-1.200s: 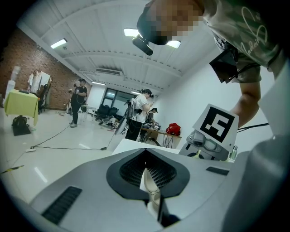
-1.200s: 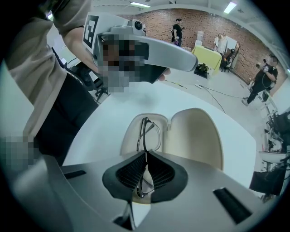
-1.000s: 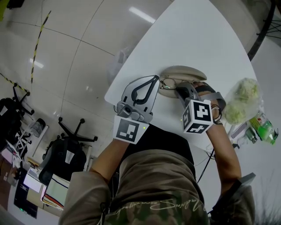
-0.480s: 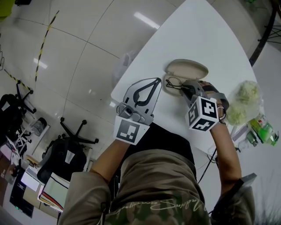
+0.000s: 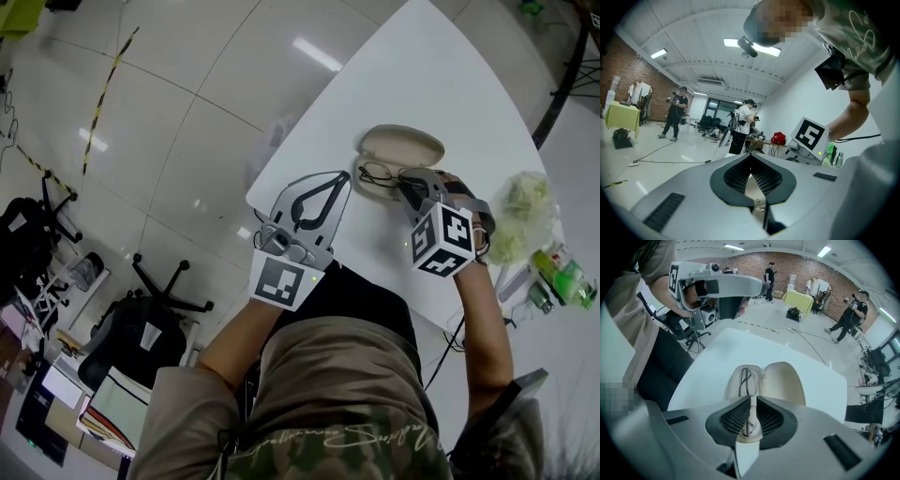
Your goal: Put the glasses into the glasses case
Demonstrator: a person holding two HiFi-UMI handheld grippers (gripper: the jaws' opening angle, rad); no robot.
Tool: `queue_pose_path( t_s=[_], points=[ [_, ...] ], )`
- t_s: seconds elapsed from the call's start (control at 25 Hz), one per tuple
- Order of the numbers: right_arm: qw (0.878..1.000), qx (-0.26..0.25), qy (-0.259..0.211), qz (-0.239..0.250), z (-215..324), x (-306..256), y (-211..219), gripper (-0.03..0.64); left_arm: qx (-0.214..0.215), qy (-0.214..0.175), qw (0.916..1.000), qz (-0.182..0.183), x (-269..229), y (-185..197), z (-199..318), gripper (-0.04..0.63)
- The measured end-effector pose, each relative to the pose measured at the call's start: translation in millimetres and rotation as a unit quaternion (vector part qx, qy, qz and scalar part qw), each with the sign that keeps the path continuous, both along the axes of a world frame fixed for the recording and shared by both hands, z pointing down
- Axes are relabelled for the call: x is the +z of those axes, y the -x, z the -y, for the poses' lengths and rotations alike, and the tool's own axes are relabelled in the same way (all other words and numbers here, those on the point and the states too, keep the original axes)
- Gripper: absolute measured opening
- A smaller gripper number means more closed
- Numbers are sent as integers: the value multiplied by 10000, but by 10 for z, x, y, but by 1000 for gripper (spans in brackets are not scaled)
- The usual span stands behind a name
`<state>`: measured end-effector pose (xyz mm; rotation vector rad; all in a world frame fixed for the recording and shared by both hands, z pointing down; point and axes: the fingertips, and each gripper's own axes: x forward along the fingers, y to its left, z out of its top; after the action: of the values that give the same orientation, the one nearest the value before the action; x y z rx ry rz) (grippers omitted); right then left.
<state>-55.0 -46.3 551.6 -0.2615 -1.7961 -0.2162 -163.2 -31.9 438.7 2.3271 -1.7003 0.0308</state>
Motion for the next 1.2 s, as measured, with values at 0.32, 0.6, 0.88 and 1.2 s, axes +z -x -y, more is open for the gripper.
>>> queue_pose_path(
  t_s=[0.32, 0.6, 0.88, 1.2],
  points=[
    [9966, 571, -355, 471, 194, -499, 66, 28, 82, -111, 9999, 25, -211, -56, 12, 6],
    [9880, 1191, -621, 757, 95, -1020, -189, 9, 454, -676, 9964, 233, -628, -311, 40, 6],
    [9656, 2059, -920, 1297, -161, -1287, -478, 10, 952, -787, 9913, 459, -864, -620, -90, 6],
    [8958, 3310, -1042, 2778, -339, -1690, -827, 10, 915, -470, 9945, 189, -1053, -952, -313, 6]
  ],
)
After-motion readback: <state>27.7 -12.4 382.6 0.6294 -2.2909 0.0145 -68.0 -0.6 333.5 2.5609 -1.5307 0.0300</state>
